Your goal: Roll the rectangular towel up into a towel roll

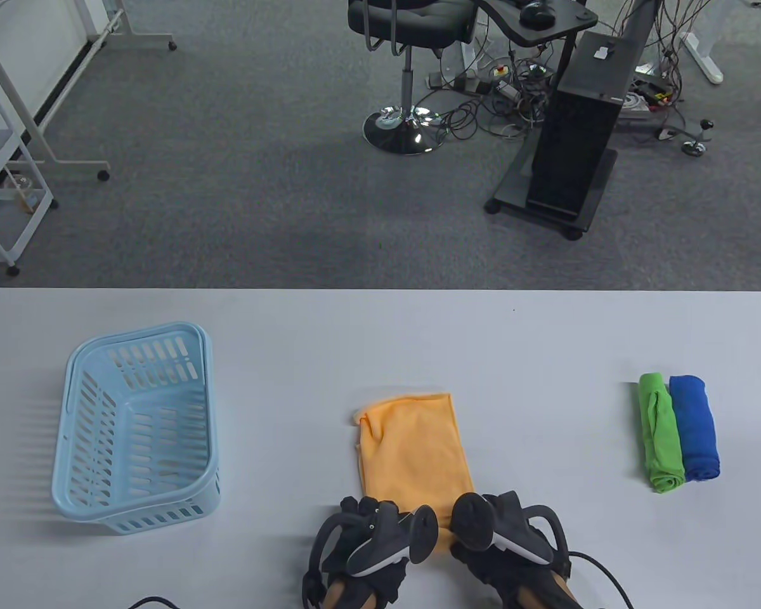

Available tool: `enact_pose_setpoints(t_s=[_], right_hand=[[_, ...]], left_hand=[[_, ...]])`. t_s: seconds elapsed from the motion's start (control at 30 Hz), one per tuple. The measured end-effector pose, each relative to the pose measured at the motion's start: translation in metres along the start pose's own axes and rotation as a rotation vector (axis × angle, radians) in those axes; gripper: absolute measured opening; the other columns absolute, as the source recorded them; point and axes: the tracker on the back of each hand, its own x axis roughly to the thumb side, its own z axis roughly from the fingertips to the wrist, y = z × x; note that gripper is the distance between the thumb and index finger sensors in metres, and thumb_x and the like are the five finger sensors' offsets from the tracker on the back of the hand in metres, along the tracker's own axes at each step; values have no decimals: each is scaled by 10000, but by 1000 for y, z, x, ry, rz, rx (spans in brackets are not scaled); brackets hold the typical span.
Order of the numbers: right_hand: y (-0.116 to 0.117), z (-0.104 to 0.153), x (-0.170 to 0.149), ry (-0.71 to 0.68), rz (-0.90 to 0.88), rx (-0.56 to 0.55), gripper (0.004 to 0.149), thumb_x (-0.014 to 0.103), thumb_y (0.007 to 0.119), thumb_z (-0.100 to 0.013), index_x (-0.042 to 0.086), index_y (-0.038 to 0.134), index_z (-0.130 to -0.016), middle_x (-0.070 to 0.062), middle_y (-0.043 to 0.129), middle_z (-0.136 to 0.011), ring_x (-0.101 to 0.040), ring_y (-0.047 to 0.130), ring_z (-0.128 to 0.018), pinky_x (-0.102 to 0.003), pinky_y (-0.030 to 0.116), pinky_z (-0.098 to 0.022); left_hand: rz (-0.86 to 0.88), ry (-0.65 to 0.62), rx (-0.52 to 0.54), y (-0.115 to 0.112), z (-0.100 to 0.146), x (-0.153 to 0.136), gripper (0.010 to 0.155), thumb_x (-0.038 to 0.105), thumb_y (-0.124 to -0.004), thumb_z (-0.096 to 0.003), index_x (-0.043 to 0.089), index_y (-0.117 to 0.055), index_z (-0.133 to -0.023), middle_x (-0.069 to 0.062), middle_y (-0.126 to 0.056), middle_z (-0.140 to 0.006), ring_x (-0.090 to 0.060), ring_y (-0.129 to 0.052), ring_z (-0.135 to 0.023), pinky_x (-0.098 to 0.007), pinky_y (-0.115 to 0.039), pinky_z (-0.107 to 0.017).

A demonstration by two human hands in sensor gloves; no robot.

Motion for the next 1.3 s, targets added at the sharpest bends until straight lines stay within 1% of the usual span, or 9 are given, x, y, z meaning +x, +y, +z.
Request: enact_pose_setpoints(t_s=[0.17, 0.3, 0.43, 0.57, 0.7, 0.8, 0.97, 1.13, 1.3], right_hand=[[-6, 0, -5, -5, -35, 2, 514, 386, 686, -335, 163, 807, -782, -70, 679, -923, -353, 620, -942, -627, 470, -697], [-6, 0, -8, 2, -58, -32, 501, 406, 703, -327, 191, 857, -753, -67, 703, -909, -341, 653, -921, -621, 488, -690], [-9, 0, -7, -14, -112, -58, 563, 363, 792, -317, 255, 656, -853, -65, 541, -973, -336, 565, -953, -620, 431, -712], [-8, 0, -5, -34, -82, -87, 472, 345, 812, -296, 213, 769, -747, -46, 665, -907, -315, 674, -908, -608, 506, -692], [-6, 0, -7, -27, -61, -67, 488, 390, 746, -322, 233, 828, -776, -65, 710, -907, -330, 694, -904, -607, 524, -684], [-7, 0, -10, -21, -95, -1, 599, 483, 769, -288, 226, 805, -828, -93, 650, -956, -360, 635, -933, -623, 491, -691], [2, -3, -9, -8, 13, 134, 747, 463, 827, -283, 225, 584, -948, -86, 461, -1020, -380, 491, -982, -631, 411, -714], [0, -2, -5, -14, -13, 10, 629, 391, 805, -298, 187, 697, -883, -90, 571, -975, -357, 572, -955, -618, 455, -706], [-5, 1, -4, -54, -64, 13, 561, 393, 752, -305, 157, 795, -812, -72, 640, -943, -345, 599, -947, -626, 458, -703]], left_hand=[[105, 9, 22, 6, 1, -8, 535, 417, -728, -367, 257, -852, -862, -67, -1000, -689, -329, -891, -788, -667, -568, -669], [112, 47, -4, 6, 0, -9, 566, 428, -745, -373, 290, -771, -922, -50, -1043, -598, -300, -941, -723, -662, -586, -660], [92, 71, -6, 2, -2, -9, 633, 459, -790, -370, 378, -603, -969, -66, -803, -829, -365, -717, -869, -680, -469, -693], [79, 51, 26, 4, -2, -8, 437, 434, -806, -371, 347, -788, -799, -82, -717, -896, -393, -611, -919, -678, -393, -704], [65, 52, 11, 4, -1, -6, 447, 404, -761, -401, 336, -825, -838, -112, -730, -940, -407, -612, -940, -673, -414, -701], [100, 34, -32, 4, 0, -10, 547, 500, -741, -379, 320, -797, -893, -144, -697, -984, -429, -573, -962, -679, -401, -699], [56, 27, -113, -1, -3, -10, 717, 535, -841, -317, 270, -680, -963, -130, -634, -1022, -431, -523, -986, -688, -373, -706], [21, 29, -68, -3, -5, -6, 661, 454, -833, -351, 237, -692, -959, -115, -697, -988, -410, -607, -966, -679, -442, -697], [57, 43, -45, 1, -3, -12, 570, 407, -785, -390, 283, -760, -946, -126, -600, -1057, -415, -542, -996, -674, -426, -704]])
